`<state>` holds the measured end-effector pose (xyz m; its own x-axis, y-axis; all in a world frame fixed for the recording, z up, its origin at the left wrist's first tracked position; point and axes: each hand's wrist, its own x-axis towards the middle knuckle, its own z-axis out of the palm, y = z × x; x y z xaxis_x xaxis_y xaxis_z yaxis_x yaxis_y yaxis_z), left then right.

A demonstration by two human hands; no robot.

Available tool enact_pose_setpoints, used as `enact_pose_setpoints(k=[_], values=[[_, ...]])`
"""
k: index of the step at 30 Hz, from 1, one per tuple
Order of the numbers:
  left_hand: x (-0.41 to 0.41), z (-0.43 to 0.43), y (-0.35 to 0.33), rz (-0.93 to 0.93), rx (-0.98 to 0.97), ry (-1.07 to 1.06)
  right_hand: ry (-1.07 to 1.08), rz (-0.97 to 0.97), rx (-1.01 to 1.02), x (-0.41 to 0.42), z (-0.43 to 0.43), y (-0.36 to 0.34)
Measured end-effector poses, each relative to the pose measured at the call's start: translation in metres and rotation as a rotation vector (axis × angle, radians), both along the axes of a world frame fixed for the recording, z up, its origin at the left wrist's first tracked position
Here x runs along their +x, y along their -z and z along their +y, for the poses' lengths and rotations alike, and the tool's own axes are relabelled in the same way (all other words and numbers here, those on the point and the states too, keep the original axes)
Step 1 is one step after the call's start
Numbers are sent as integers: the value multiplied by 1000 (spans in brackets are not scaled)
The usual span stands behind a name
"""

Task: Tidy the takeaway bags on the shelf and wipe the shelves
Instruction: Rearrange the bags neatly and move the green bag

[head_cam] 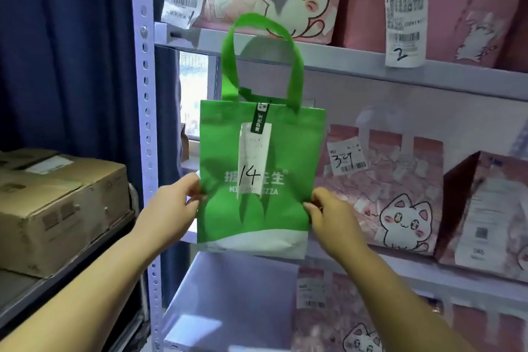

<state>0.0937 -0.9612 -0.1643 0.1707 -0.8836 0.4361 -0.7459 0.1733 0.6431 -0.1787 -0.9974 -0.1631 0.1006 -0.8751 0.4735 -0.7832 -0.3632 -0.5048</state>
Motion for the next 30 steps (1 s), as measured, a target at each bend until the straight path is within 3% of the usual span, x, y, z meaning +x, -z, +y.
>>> enact_pose_setpoints(k=[9,16,30], values=[[11,-62,5,-35,-2,-2,103,26,42,11,-42,2],[12,-81,8,-192,-15,-25,199,230,-17,16,-53,2],[0,-33,14,-153,-81,-57,209,160,7,-30,10,-3]])
